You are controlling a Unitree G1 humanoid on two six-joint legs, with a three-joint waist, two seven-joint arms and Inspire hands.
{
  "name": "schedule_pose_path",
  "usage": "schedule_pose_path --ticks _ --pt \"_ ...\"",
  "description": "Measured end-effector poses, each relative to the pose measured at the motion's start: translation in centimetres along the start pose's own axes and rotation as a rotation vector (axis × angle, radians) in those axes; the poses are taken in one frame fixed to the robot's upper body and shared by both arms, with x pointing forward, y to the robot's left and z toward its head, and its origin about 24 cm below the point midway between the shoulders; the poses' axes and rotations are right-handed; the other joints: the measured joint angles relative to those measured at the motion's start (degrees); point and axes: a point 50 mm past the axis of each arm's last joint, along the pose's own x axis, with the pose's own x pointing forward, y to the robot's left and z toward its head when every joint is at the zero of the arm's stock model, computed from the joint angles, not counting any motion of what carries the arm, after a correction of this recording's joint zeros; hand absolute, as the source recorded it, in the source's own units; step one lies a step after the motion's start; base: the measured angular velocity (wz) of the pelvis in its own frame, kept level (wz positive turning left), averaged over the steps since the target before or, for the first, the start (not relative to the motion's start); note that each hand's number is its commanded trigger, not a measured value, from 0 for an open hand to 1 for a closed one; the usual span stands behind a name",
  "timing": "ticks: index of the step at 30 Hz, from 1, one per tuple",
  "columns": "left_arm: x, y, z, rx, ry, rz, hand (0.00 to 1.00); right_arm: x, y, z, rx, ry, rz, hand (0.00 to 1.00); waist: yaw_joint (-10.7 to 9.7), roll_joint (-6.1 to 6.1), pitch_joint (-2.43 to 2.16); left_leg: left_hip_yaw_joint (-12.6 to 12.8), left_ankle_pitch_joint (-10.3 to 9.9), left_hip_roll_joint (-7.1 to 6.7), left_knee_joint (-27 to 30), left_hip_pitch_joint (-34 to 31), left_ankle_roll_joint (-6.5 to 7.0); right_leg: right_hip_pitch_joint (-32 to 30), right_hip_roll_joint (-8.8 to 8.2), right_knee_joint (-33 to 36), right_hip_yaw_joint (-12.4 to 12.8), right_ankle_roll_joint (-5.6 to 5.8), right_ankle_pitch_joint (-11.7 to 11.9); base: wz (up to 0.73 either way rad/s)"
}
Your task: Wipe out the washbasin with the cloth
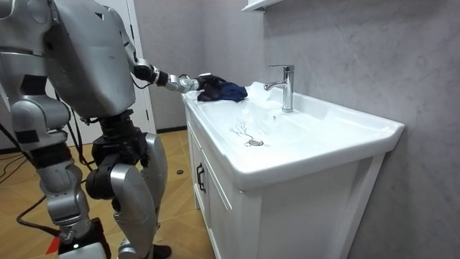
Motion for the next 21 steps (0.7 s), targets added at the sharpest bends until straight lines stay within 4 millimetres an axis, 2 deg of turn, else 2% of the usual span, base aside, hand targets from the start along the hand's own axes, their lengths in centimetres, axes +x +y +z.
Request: schedule_pose_path --ticks 7,17,19,21 --pt "0.9 1.1 -0.5 0.039 0.026 0.006 1.00 0.0 -0.3 0.0 -0.001 0.002 -0.007 0.00 0.04 0.73 -0.08 0.16 0.02 -0.04 -0.35 -0.28 0.03 -0.22 -0.07 0.29 -0.20 -0.03 -0.02 -0.01" --pt "0.9 1.0 -0.5 0.041 0.035 -0.007 1.00 -0.1 -1.0 0.6 -0.003 -0.012 -0.027 0.00 0.03 1.18 -0.10 0.21 0.21 -0.52 0.07 -0.24 0.27 -0.27 -0.84 0.26 -0.90 0.40 -0.88 0.04" --pt "0.9 0.8 -0.5 0.041 0.033 -0.012 1.00 -0.1 -1.0 0.6 -0.002 -0.011 -0.027 0.00 -0.17 1.18 -0.10 0.62 0.26 -0.70 0.09 -0.26 0.36 -0.22 -1.16 0.41 -1.37 0.59 -1.10 0.10" --pt "0.8 0.6 -0.3 0.035 0.032 -0.017 1.00 -0.1 -1.0 0.5 -0.002 -0.008 -0.026 0.00 -0.09 1.19 -0.10 2.39 0.34 -0.77 0.09 -0.22 0.49 -0.20 -1.25 0.62 -1.39 0.81 -1.26 0.04"
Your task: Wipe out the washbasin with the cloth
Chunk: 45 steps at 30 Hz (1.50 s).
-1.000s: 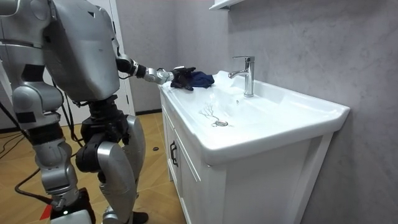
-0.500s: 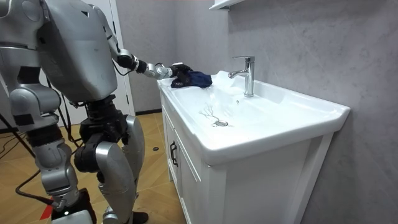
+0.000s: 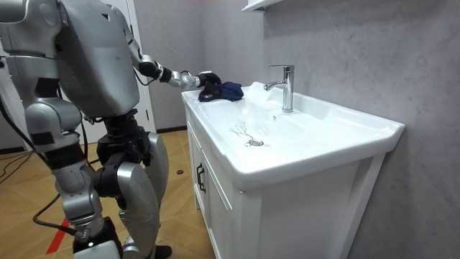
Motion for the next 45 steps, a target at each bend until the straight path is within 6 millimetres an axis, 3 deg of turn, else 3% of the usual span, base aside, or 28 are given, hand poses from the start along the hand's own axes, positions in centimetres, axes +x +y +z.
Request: schedule_pose_path --ticks 5,19,27,29,33,39,45 --pt "0.0 -0.1 0.0 -0.002 0.001 -0.006 1.00 0.0 0.0 0.0 0.001 0.008 0.003 0.00 -0.02 -0.01 0.01 1.01 0.05 -0.03 0.00 0.19 0.09 -0.07 -0.50 0.55 -0.07 0.13 -0.16 0.00" --pt "0.0 -0.2 0.9 -0.007 -0.029 0.010 1.00 0.0 -0.2 0.3 0.020 0.005 0.006 0.00 -0.55 -0.20 0.02 0.31 0.17 -0.16 -0.25 0.29 0.45 0.02 -0.92 0.68 -0.30 0.54 -0.01 0.01" --pt "-0.4 0.1 3.6 -0.061 -0.082 0.078 1.00 -0.1 -0.4 0.9 0.046 -0.024 0.000 0.00 -1.12 -1.55 -0.07 -2.48 0.31 -0.31 -0.38 -1.14 0.69 0.04 -0.90 -0.54 -3.01 0.60 0.10 0.18" --pt "-0.5 0.3 4.3 -0.070 -0.113 0.109 1.00 -0.1 -0.4 1.0 0.037 -0.034 -0.005 0.00 -1.07 -2.18 0.56 -2.77 0.31 -0.37 0.26 -1.89 0.69 -0.14 -1.02 -0.60 -3.38 0.60 0.10 0.17" --pt "-1.0 1.1 7.0 -0.130 -0.213 0.157 1.00 -0.1 -0.4 1.0 0.033 -0.040 -0.006 0.00 -0.99 -2.84 0.63 -3.64 0.31 -0.47 0.57 -3.49 0.70 -1.02 -1.22 -0.95 -4.32 0.68 0.22 0.14" --pt "-3.3 -0.7 10.6 -0.217 -0.365 0.088 1.00 0.0 -0.1 1.2 0.017 -0.054 0.001 0.00 -1.39 -2.27 0.78 -2.43 0.32 -0.24 0.55 -3.48 0.71 -0.99 -0.92 -1.49 -3.13 0.55 0.60 -0.11" --pt "-4.3 -1.7 11.5 -0.219 -0.416 0.051 1.00 0.0 0.4 0.6 0.010 -0.034 0.012 0.00 -3.12 -2.36 0.78 -2.29 0.32 -0.08 0.57 -3.18 0.66 -1.05 -0.65 -1.58 -2.02 0.24 0.78 -0.11"
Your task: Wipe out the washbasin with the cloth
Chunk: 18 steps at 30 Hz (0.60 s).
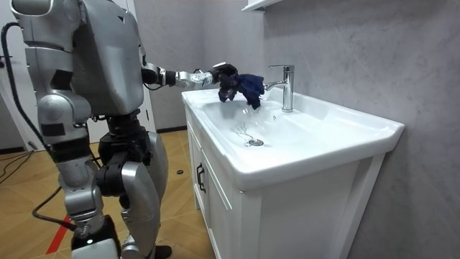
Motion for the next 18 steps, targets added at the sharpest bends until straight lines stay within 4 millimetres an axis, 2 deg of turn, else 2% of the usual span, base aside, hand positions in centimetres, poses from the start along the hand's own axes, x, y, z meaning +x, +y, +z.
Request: schedule_pose_path --ticks 5,12,18 --pt "-0.2 -0.3 0.5 0.014 -0.034 -0.009 1.00 0.0 0.3 -0.8 -0.004 0.028 0.008 0.00 -0.02 -0.35 -0.05 -0.01 0.00 0.02 -0.14 0.72 0.00 0.09 0.27 0.26 1.31 -0.01 0.04 -0.13" --pt "0.0 0.1 2.3 -0.031 -0.110 0.008 1.00 0.0 0.5 -1.0 -0.004 0.026 0.006 0.00 0.28 -1.24 0.08 0.07 -0.01 0.08 -0.25 0.93 0.01 0.17 0.61 0.11 1.92 0.24 0.40 -0.02" --pt "-0.1 0.0 2.3 0.017 -0.135 -0.007 1.00 0.0 0.4 -0.8 -0.009 0.018 0.002 0.00 0.29 -1.29 0.24 0.14 -0.05 0.24 -0.83 1.35 0.01 0.18 0.79 0.02 1.99 0.22 0.48 -0.01"
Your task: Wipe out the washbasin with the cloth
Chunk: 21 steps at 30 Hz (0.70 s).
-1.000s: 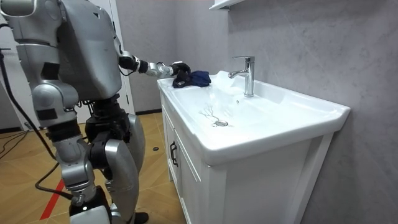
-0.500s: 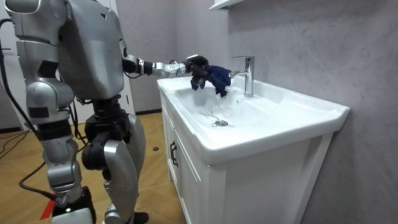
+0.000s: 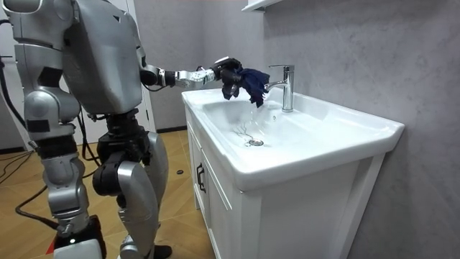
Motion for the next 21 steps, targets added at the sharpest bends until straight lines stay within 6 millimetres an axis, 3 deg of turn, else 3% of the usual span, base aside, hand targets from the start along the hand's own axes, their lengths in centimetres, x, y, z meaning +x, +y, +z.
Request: schedule_pose_path --ticks 9,13,16,21 --pt "-1.7 -2.2 -2.5 0.183 0.036 -0.171 1.00 0.0 0.0 0.4 -0.005 -0.007 -0.008 0.00 0.07 0.83 0.02 -0.14 0.00 0.06 -0.38 0.30 0.00 0.61 0.06 -0.13 -0.08 -0.08 0.04 0.00" --pt "-2.0 -2.5 -2.6 0.239 0.015 -0.204 1.00 0.0 -0.2 0.7 -0.006 -0.015 -0.023 0.00 0.02 0.86 -0.03 -0.26 -0.01 -0.02 -0.42 0.27 0.00 0.58 0.05 -0.21 -0.14 -0.08 0.04 0.00" --pt "-2.7 -2.9 -3.1 0.311 -0.009 -0.239 1.00 0.0 -0.3 0.6 -0.007 -0.014 -0.026 0.00 0.03 1.51 -0.39 -0.32 -0.01 -0.18 -0.45 0.35 0.01 0.68 0.04 -0.23 -0.16 -0.07 0.05 0.00" --pt "-3.4 -3.3 -3.8 0.431 -0.046 -0.287 1.00 0.0 -0.5 0.9 -0.007 -0.023 -0.028 0.00 -0.16 2.16 -0.27 -0.33 0.00 -0.21 -0.40 0.34 -0.01 0.72 0.10 -0.22 -0.16 -0.17 0.11 0.00"
